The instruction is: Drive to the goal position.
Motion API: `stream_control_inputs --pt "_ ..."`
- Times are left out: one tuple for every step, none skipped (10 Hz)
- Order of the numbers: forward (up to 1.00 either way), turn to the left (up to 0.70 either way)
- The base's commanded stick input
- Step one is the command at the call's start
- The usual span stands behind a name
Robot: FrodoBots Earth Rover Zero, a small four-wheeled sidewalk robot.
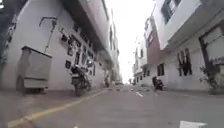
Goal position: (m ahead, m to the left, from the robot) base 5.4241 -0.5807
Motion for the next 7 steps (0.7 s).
stream_control_inputs --pt "1.00 0.00" --pt "1.00 0.00" --pt "1.00 0.00" --pt "1.00 0.00" --pt "1.00 0.00" --pt "1.00 0.00" --pt "1.00 0.00"
